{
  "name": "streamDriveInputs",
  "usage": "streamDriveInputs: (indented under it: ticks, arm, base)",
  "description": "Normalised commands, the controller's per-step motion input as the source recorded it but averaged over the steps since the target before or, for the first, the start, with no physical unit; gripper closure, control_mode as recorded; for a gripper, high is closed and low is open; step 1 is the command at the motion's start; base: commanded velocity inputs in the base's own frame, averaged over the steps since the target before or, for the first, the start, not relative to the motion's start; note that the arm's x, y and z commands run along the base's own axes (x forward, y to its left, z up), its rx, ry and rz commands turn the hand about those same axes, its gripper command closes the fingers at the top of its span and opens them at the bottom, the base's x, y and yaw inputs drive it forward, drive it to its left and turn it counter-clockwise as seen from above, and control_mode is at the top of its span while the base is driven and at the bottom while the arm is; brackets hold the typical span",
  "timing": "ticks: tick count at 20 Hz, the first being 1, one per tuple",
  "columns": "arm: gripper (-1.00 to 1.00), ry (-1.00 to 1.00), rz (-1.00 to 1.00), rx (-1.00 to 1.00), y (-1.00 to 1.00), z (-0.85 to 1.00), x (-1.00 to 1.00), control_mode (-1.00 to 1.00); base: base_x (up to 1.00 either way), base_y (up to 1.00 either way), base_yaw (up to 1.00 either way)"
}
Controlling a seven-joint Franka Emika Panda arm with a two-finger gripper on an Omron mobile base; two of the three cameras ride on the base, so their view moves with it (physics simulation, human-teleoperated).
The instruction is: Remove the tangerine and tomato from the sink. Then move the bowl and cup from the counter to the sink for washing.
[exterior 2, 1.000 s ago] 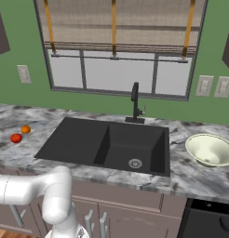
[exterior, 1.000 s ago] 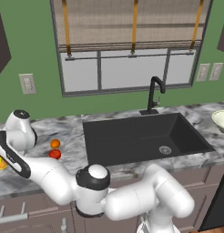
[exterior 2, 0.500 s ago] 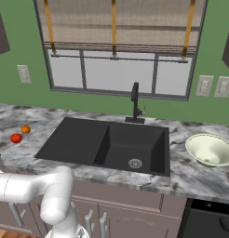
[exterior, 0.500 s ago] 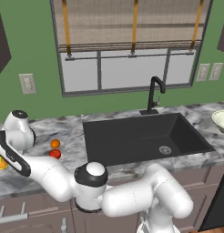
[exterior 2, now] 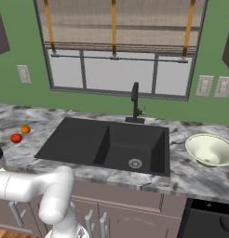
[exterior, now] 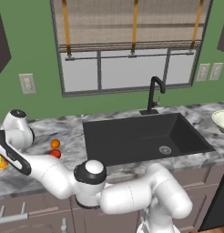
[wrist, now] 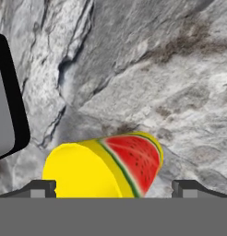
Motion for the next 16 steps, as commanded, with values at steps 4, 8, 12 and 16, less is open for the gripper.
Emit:
streamDriveInputs:
  ticks: [4, 8, 12, 16]
  arm:
    - [-1.0, 0.0, 0.0, 0.0, 0.07, -0.06, 0.0, -1.0]
    - [-1.0, 0.01, 0.0, 0.0, 0.04, -0.06, -0.01, -1.0]
    - [-1.0, 0.04, 0.0, 0.0, 0.01, -0.06, -0.03, -1.0]
    - [1.0, 0.04, 0.0, 0.0, 0.0, -0.06, -0.02, -1.0]
  base:
    - [0.0, 0.0, 0.0]
    - [0.0, 0.0, 0.0]
    - [0.0, 0.0, 0.0]
    - [0.0, 0.0, 0.0]
